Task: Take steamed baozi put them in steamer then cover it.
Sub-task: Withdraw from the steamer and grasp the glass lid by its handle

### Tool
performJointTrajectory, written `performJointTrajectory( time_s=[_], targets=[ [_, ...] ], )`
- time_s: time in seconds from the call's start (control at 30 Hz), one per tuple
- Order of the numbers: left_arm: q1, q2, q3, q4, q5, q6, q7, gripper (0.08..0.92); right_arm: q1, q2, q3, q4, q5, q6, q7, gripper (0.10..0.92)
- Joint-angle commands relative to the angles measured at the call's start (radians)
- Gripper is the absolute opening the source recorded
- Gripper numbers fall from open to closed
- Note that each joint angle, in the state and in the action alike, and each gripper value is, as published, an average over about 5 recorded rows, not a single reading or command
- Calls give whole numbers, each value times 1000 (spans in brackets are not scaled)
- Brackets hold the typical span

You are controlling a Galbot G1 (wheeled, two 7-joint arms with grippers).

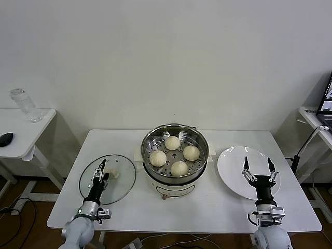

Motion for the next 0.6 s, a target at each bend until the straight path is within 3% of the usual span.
performJointTrajectory(
  time_s=[0.03, 0.4, 0.6],
  targets=[
    [-24, -1, 1, 36, -7, -2, 11, 688, 0, 2, 0, -1, -2, 1, -1, 823],
    [-37, 10, 25, 78, -170, 6, 52, 367, 3, -18, 12, 21, 21, 7, -24, 823],
    [-28, 15, 8, 32, -231, 5, 53, 214, 4, -17, 1, 18, 21, 14, -34, 823]
  ],
)
